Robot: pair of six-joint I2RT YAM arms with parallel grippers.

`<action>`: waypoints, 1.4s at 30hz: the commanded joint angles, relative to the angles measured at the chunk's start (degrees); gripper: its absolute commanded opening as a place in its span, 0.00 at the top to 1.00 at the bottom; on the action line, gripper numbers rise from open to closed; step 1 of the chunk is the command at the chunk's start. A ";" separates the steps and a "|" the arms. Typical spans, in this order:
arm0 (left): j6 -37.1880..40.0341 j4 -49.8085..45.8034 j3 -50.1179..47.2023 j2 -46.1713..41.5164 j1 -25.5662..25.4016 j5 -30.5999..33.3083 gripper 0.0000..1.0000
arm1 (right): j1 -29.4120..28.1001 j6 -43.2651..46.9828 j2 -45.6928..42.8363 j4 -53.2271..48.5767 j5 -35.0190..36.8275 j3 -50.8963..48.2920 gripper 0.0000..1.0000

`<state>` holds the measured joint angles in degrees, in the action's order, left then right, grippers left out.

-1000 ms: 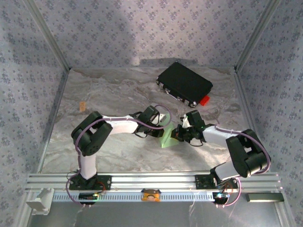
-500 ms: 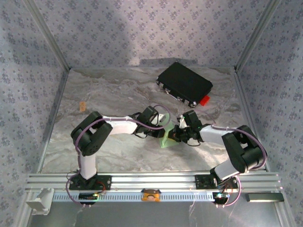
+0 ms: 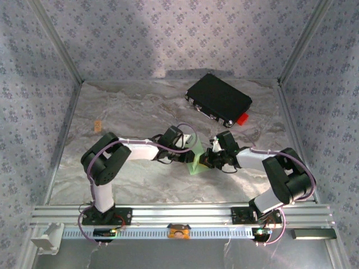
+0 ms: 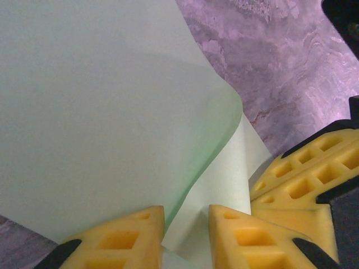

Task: Fold a paper plane with a square sheet of paper (pick it up from the middle)
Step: Fold the triangle a second time at the center of the table.

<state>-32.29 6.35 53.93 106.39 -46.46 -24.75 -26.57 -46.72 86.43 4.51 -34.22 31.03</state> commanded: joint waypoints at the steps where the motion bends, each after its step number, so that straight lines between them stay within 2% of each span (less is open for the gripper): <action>1: -1.40 2.08 -0.54 -1.88 0.41 -1.79 0.71 | 0.10 -0.56 0.76 -0.47 0.64 0.57 0.99; 8: -2.93 4.10 -1.94 -3.46 1.19 -1.95 0.61 | 0.13 -0.42 0.79 -0.78 0.71 0.61 0.99; 13: -3.31 4.08 -2.32 -4.10 1.42 -1.60 0.60 | 0.23 -0.45 0.76 -0.66 0.64 0.61 0.99; 16: -3.95 5.47 -3.91 -5.48 1.54 -1.03 0.56 | 0.27 -0.39 0.57 -0.74 0.81 0.45 0.99; 24: -4.85 7.85 -2.69 -3.64 1.55 -5.05 0.57 | 0.34 -0.40 0.78 -0.50 0.62 0.59 0.99; 30: -4.82 8.20 -2.52 -3.12 1.56 -5.87 0.68 | 0.45 -0.45 0.76 -0.55 0.63 0.61 0.99; 36: -4.47 8.10 -1.99 -2.60 1.59 -7.03 0.86 | 0.46 -0.48 0.80 -0.55 0.45 0.57 0.99; 42: -2.78 5.59 -1.21 -2.63 1.58 -6.89 0.99 | 1.04 0.32 0.09 -2.30 1.79 0.61 0.99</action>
<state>-36.77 13.37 50.92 103.28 -45.30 -30.57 -26.11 -46.72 86.54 4.47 -33.76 31.03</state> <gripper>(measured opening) 0.038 0.061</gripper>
